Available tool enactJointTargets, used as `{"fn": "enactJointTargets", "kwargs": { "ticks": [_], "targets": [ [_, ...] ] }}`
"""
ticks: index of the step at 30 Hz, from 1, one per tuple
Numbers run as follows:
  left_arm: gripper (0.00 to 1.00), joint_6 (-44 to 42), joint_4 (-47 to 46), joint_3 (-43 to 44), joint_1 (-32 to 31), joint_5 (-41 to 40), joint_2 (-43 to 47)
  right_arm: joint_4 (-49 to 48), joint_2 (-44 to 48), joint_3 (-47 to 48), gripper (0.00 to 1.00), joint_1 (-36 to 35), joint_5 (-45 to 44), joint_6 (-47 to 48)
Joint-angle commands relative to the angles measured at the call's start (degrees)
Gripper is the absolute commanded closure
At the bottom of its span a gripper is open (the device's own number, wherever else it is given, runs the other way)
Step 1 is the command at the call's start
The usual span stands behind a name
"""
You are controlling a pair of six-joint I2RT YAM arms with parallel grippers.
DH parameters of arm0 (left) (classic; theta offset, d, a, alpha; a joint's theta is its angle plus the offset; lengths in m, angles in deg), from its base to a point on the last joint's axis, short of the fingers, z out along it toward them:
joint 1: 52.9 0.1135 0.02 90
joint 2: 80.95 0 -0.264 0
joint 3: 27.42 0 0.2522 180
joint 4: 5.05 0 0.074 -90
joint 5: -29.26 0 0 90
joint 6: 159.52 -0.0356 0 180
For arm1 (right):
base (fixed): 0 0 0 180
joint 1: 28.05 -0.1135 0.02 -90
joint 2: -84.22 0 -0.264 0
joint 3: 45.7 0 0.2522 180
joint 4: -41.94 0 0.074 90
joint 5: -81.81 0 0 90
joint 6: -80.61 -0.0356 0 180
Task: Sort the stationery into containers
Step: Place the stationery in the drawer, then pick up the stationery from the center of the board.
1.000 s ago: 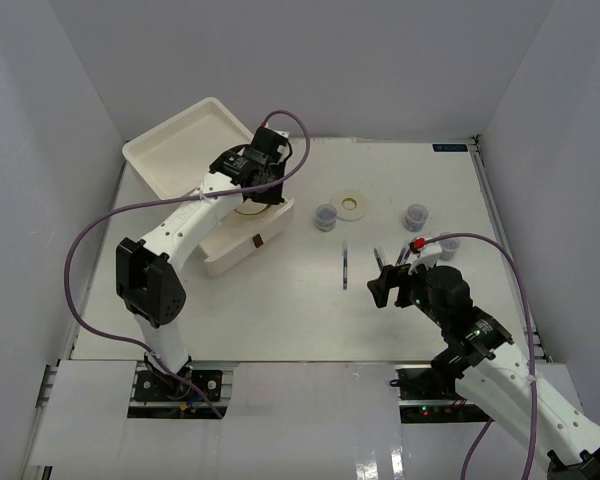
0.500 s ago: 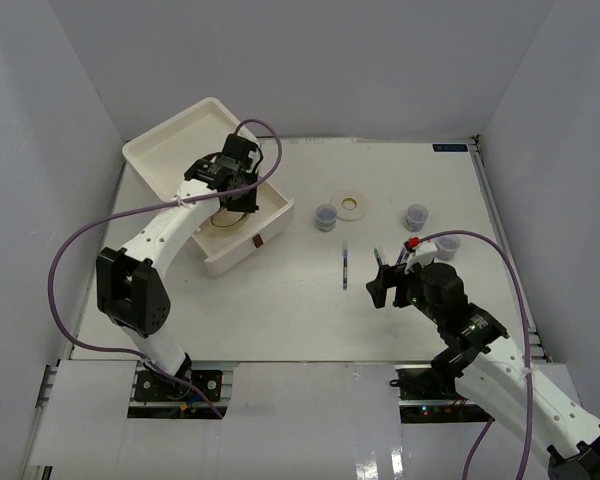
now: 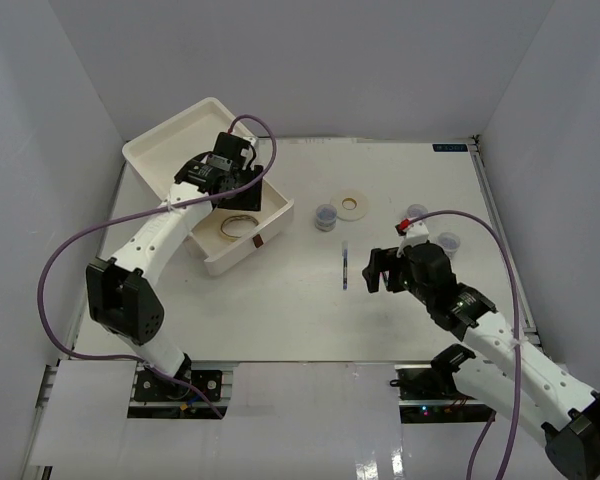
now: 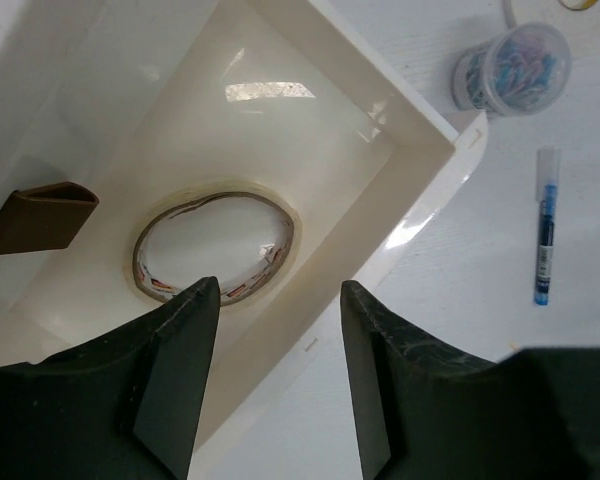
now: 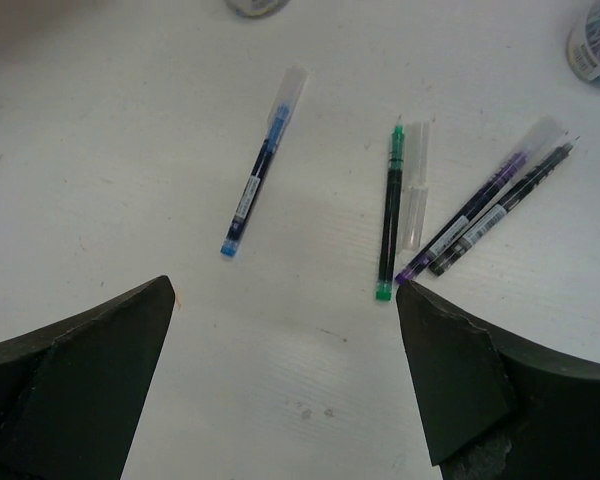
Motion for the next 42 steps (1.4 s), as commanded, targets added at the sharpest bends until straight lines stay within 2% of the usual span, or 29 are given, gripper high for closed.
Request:
{"fn": "enactJointTargets", "kwargs": {
  "ticks": [1,5,10,11,19,26,36,42],
  "targets": [
    [0.37,-0.09,-2.63,1.83,0.45,5.23,5.49,-3.34,-5.68,7.35,0.01,0.48,-5.87,-0.19],
    [0.27,0.0,-6.59,-0.8,0.45,10.51,9.79,-3.69,-18.4,14.2,0.0,3.46,-6.68,-0.01],
    [0.04,0.26,-9.76,-6.5,0.45,11.67,16.91,-4.83,-34.92,24.05,0.0,7.51,-7.73,0.17],
    [0.02,0.52,-9.94,-7.39,0.45,11.75,17.61,-4.83,-37.49,27.81,0.0,8.56,-7.82,0.08],
    [0.02,1.75,-12.13,-17.5,0.45,12.55,26.05,-4.74,-60.6,45.22,0.02,10.94,-10.36,-1.67],
    [0.02,3.25,-12.22,-24.36,0.45,12.81,32.47,-4.39,-72.56,56.22,0.05,11.47,-13.18,-4.13],
    [0.02,4.22,-12.05,-29.28,0.45,14.13,35.73,-4.57,-81.01,60.98,0.09,12.17,-16.79,-5.55],
    [0.02,4.39,-12.13,-30.07,0.45,14.04,35.99,-4.65,-82.43,59.05,0.19,12.26,-15.91,-5.72]
  ]
}}
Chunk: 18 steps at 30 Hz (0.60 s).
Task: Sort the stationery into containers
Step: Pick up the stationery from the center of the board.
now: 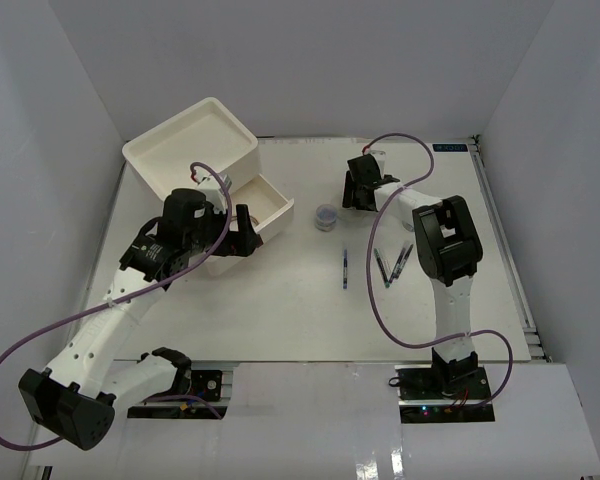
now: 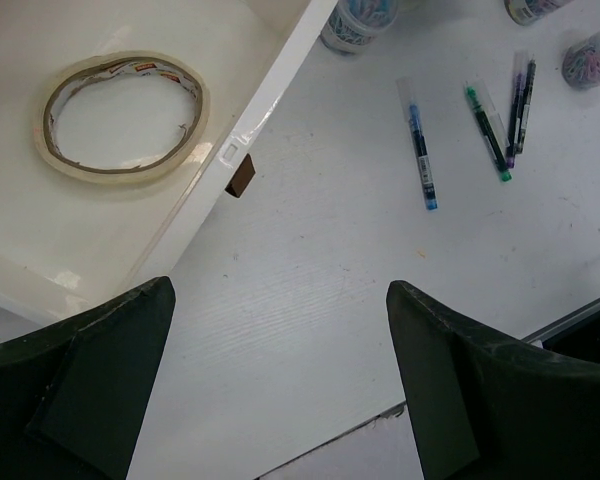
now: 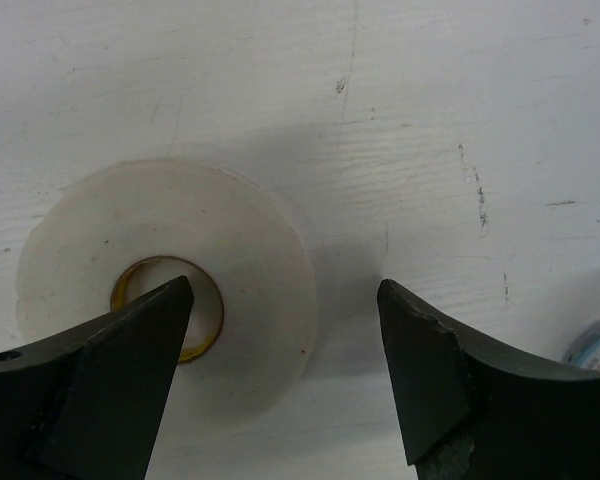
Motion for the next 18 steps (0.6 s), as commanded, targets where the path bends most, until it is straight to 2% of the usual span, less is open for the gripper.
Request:
{"fn": "enactJointTargets", "kwargs": {
  "ticks": [1,3,4,6,8,10,11,15,18],
  "targets": [
    [0.02,0.39,-0.88,-0.61,0.45,0.79,1.13,-1.27,-0.14,-0.03,0.21,0.3,-1.28,-0.94],
    [0.02,0.3,-0.79,-0.61,0.45,0.79,1.04,-1.7,0.04,-1.52,0.25,0.57,-0.67,-0.85],
    [0.02,0.48,-0.79,-0.7,0.45,0.79,1.04,-1.71,0.13,-1.87,0.31,0.83,-0.49,-0.94],
    [0.02,0.48,-0.88,-0.7,0.45,0.88,1.04,-1.79,0.57,-2.84,0.37,1.01,-0.06,-0.94],
    [0.02,0.65,-0.88,-0.79,0.45,0.79,1.04,-1.88,1.09,-3.28,0.5,1.27,0.03,-0.5],
    [0.02,0.92,-0.88,-0.7,0.45,0.88,1.04,-2.06,2.32,-3.72,0.56,1.27,-0.31,0.29],
    [0.02,1.09,-0.97,-0.53,0.45,0.97,1.04,-2.06,3.2,-3.81,0.57,1.27,-0.93,0.64],
    [0.02,1.97,-1.05,-0.09,0.45,1.85,0.95,-1.88,5.92,-3.9,0.69,1.27,-2.51,3.19],
    [0.02,3.2,-1.05,0.62,0.45,2.81,0.6,-1.97,9.43,-4.6,0.7,1.18,-3.48,5.47]
  ]
}}
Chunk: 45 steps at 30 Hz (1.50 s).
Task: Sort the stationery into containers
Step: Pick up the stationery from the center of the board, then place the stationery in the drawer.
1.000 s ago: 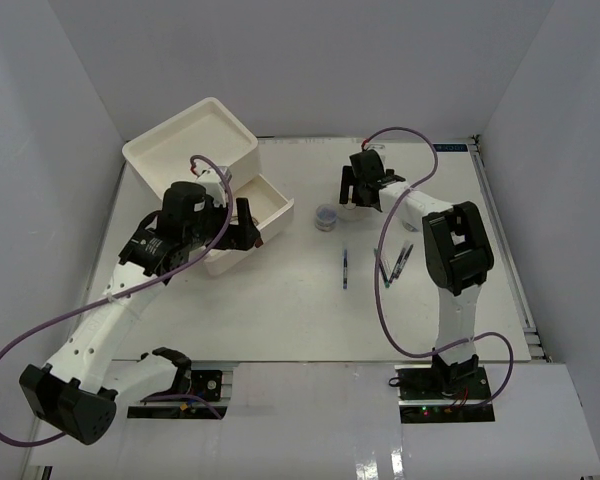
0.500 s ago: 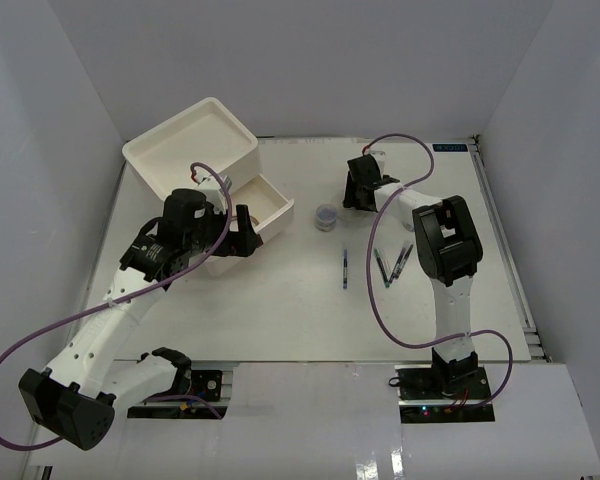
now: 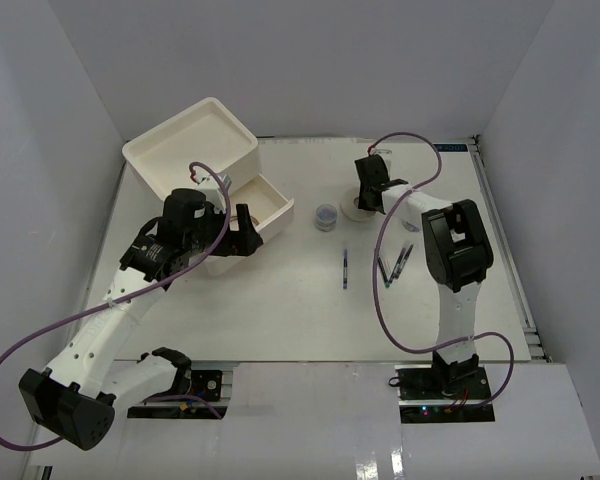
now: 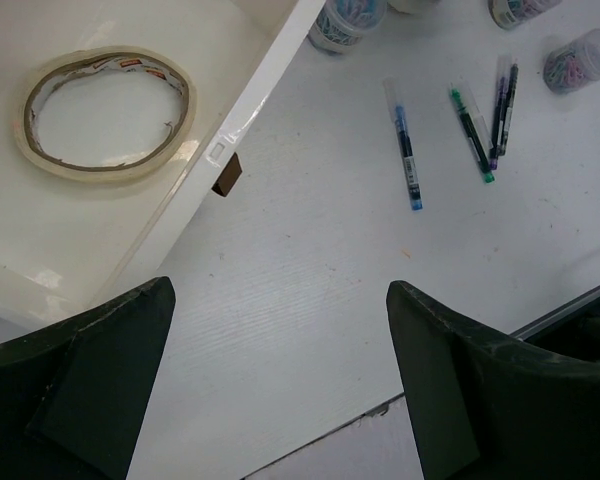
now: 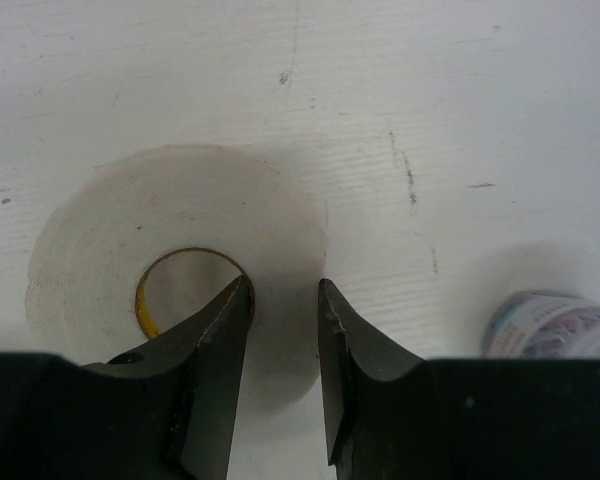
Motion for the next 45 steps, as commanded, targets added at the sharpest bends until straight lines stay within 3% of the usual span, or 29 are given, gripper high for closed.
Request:
{"fn": "enactJointTargets", "kwargs": {
  "ticks": [1,6,15,20,22,35,45],
  "targets": [
    [0.02,2.04,-0.62,1.32,0.45,2.9,0.43,-0.2,6.93,-1.25,0.7,0.4,-2.93,3.51],
    [0.02,6.08,-0.71,4.92,0.45,5.63,-2.03,-1.87,17.55,-7.4,0.71,0.22,-0.57,7.2],
    [0.02,16.01,-7.37,9.14,0.1,15.21,-9.05,-5.21,40.84,-25.07,0.68,-1.27,13.84,8.09],
    [0.02,18.48,-8.79,15.11,-7.71,11.11,-16.0,-5.39,52.88,-32.1,0.67,-1.54,19.64,7.29],
    [0.02,18.92,-8.97,18.87,-12.0,8.55,-20.11,-5.3,55.25,-33.6,0.66,-1.62,20.44,7.29],
    [0.13,23.58,-11.78,30.49,-21.52,1.95,-35.16,-5.56,65.56,-41.51,0.66,-1.54,26.33,5.98],
    [0.38,24.02,-11.69,31.82,-24.33,0.54,-39.48,-6.09,67.76,-43.27,0.65,-1.54,26.77,5.27]
  ]
}}
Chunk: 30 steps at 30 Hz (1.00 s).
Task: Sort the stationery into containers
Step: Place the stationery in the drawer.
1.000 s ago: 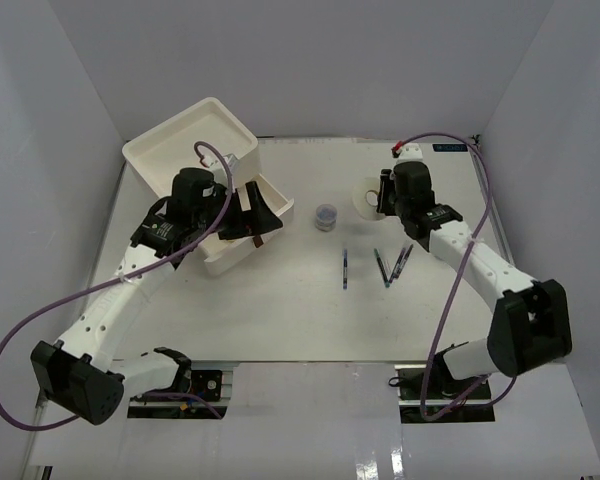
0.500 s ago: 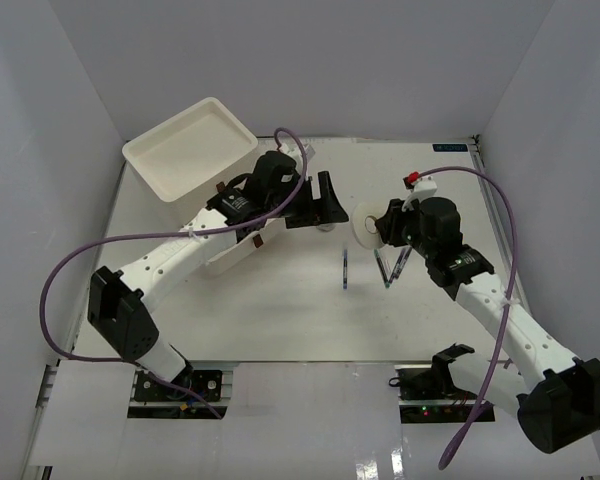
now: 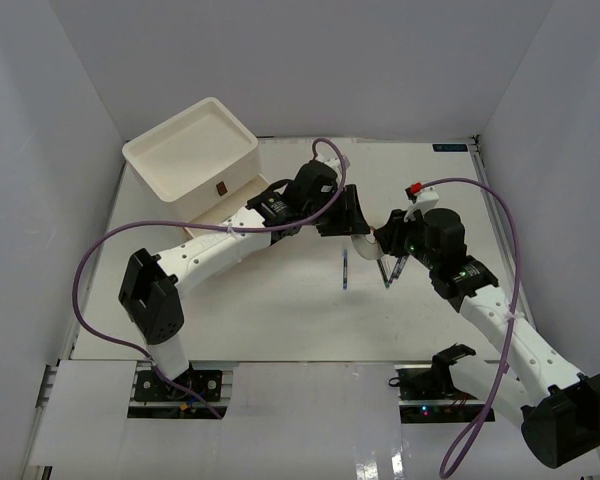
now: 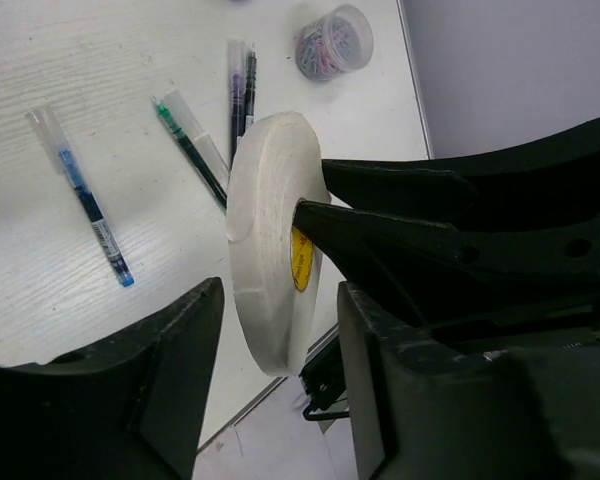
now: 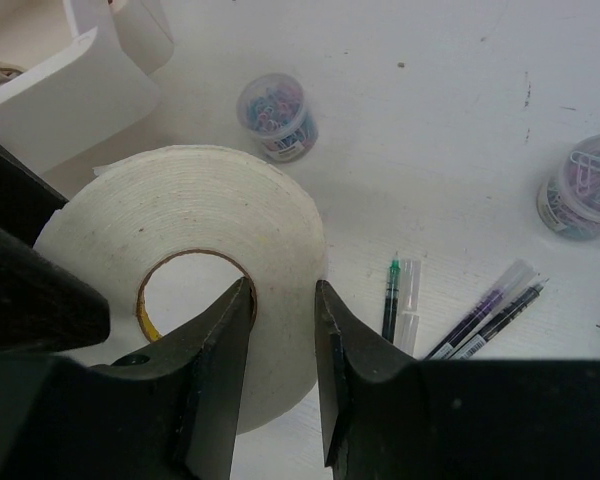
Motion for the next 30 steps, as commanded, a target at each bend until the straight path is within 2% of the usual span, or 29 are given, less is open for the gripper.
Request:
{"fn": "enactJointTargets", "kwargs": {
  "ticks": [1,4,11,15,18,19,21,22,24,27,29,30],
  "targets": [
    [0.42,0.37,-0.61,1.33,-0.07,-1.63,0.78,-2.33,1.42,-0.52,0.65,0.02,0.96,-0.54],
    [0.48,0.37,-0.7,0.89,-0.16,-1.54,0.61,-2.33,1.6,-0.43,0.65,-0.07,1.22,-0.72],
    [0.83,-0.94,-0.7,0.54,-0.34,-2.42,1.48,-1.89,2.3,-0.79,0.59,0.01,1.75,-1.16],
    [0.91,-1.74,-0.61,-0.17,-0.34,-3.47,2.45,-1.63,2.83,-1.31,0.53,0.01,2.19,-1.33],
    [0.94,-2.61,-0.61,-0.96,-0.34,-4.09,3.15,-0.67,3.27,-1.49,0.44,-0.07,2.02,-1.25],
    [0.93,-3.05,-0.61,-1.22,-0.34,-4.61,3.5,-0.31,3.53,-1.49,0.31,0.01,2.02,-1.24],
    [0.94,-4.81,-0.35,-1.57,-0.34,-5.66,4.55,1.35,4.5,-1.49,0.2,0.01,1.58,-0.54],
    [0.94,-5.6,0.0,-1.58,-0.34,-6.28,5.0,2.06,4.93,-1.4,0.1,-0.07,1.31,-0.19],
    [0.93,-8.66,1.67,-0.97,-0.25,-9.0,6.22,4.6,6.69,-1.14,0.02,0.02,0.44,0.86],
    [0.93,-14.02,6.41,1.05,-0.25,-16.55,7.46,7.77,9.85,-0.35,0.1,0.02,-0.62,1.65],
    [0.92,-16.84,11.31,3.6,-0.25,-21.29,8.51,10.58,12.57,-0.26,0.1,0.01,-1.49,2.62],
    [0.92,-19.81,12.82,4.57,-0.34,-26.19,8.78,11.37,13.45,-0.52,0.1,-0.07,-3.24,2.88]
  ]
}}
